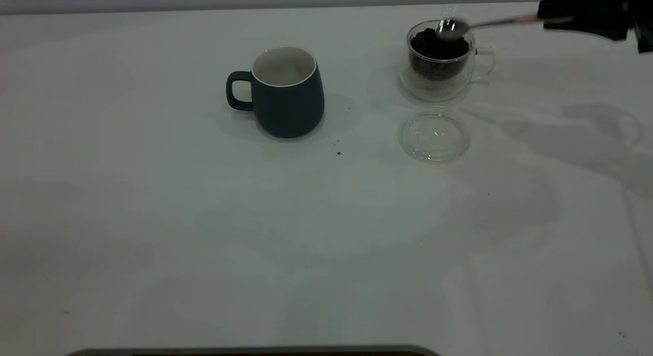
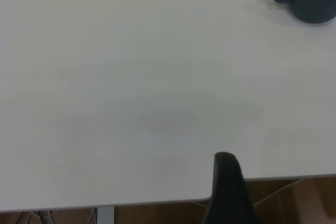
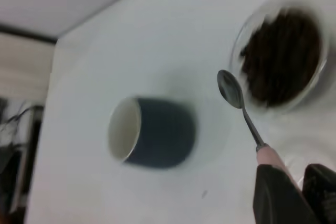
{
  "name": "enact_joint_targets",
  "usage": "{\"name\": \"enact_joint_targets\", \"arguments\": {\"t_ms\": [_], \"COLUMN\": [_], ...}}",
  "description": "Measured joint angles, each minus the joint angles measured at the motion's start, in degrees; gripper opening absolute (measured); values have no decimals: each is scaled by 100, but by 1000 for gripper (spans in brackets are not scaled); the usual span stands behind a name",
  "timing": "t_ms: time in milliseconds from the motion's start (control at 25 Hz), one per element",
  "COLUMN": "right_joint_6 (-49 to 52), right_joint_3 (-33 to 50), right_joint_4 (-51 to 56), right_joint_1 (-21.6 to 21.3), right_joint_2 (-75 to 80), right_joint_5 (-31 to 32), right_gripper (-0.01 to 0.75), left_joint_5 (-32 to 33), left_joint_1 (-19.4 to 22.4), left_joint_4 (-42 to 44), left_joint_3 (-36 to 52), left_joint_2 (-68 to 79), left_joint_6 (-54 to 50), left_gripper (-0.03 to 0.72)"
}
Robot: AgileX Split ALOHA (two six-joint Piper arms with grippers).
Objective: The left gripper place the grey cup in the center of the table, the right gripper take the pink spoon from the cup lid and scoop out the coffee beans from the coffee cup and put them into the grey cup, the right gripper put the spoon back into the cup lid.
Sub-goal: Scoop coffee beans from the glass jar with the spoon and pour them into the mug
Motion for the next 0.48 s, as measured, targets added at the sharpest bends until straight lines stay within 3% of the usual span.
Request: {"name": "enact_joint_targets", "arguments": {"t_ms": [480], "right_joint_6": [-69], "right_joint_3": [-775], "right_joint_4": [-151], "right_joint_1": [160], "right_joint_2": [393], "right_joint_5": [-399], "right_gripper": [111], "left_joint_5": [0], "left_joint_1": [0], "left_joint_4": [4], "left_joint_3": [0], "left_joint_2": [0], "left_joint_6": [-5], "left_gripper": [565]}}
